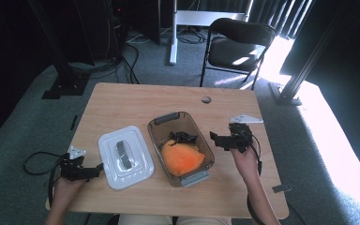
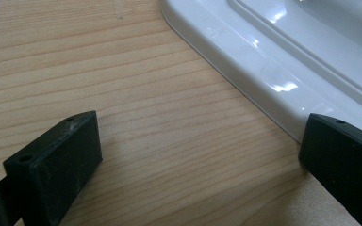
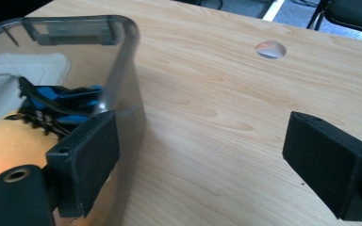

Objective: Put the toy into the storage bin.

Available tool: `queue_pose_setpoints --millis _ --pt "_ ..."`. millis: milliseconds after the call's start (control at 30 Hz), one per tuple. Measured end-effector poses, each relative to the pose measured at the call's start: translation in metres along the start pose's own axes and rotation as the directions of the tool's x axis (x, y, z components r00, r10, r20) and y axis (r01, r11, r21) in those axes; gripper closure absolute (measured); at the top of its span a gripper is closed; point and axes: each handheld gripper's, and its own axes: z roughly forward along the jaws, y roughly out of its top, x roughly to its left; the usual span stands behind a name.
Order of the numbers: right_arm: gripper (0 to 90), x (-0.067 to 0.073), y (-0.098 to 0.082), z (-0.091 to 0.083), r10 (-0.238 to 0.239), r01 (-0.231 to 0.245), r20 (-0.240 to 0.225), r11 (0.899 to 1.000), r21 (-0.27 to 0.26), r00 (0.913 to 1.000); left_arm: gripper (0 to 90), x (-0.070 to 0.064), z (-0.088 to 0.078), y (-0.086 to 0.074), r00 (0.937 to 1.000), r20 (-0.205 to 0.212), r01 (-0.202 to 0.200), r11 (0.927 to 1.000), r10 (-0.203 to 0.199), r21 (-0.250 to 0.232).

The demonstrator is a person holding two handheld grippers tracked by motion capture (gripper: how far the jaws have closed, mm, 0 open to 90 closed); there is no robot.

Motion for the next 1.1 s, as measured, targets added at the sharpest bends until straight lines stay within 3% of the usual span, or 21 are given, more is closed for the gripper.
queue_pose_setpoints --millis 167,300,567,633,733,867,1000,1100 --pt "11.3 -0.011 -0.014 -0.001 0.004 -0.004 0.013 1.000 -0.019 0.9999 0.4 0.000 0.000 0.000 1.0000 0.003 -0.002 1.0000 0.002 0.000" --pt "11.3 -0.021 -0.037 0.001 -0.030 0.031 0.057 0.999 -0.016 0.9979 0.4 0.001 -0.002 0.000 1.0000 0.000 0.000 0.9999 0.000 0.017" --pt "11.2 -0.043 -0.083 0.004 0.011 -0.012 0.069 1.000 0.013 0.9976 0.4 -0.001 -0.013 0.003 0.9994 0.006 0.034 0.9990 -0.034 0.029" --pt "11.2 -0.047 -0.093 0.004 0.020 -0.022 0.078 0.999 0.033 0.9968 0.4 -0.005 -0.015 0.005 0.9991 0.008 0.041 0.9988 -0.041 0.027" --pt "11.3 -0.051 -0.104 0.004 0.034 -0.036 0.073 0.999 0.033 0.9967 0.4 -0.016 -0.020 0.011 0.9997 0.011 0.020 0.9995 -0.020 0.023" --pt "11.3 -0.052 -0.115 0.003 0.002 -0.007 0.097 0.998 0.059 0.9952 0.4 -0.027 -0.023 0.017 0.9998 0.018 0.011 0.9996 -0.011 0.026" --pt "11.2 -0.052 -0.123 0.002 -0.026 0.016 0.120 0.996 0.083 0.9924 0.4 -0.037 -0.023 0.021 0.9985 0.054 0.002 0.9996 -0.003 0.029" --pt "11.2 -0.055 -0.128 0.002 -0.018 0.007 0.127 0.996 0.093 0.9917 0.4 -0.044 -0.022 0.024 0.9984 0.057 -0.005 0.9995 0.003 0.031"
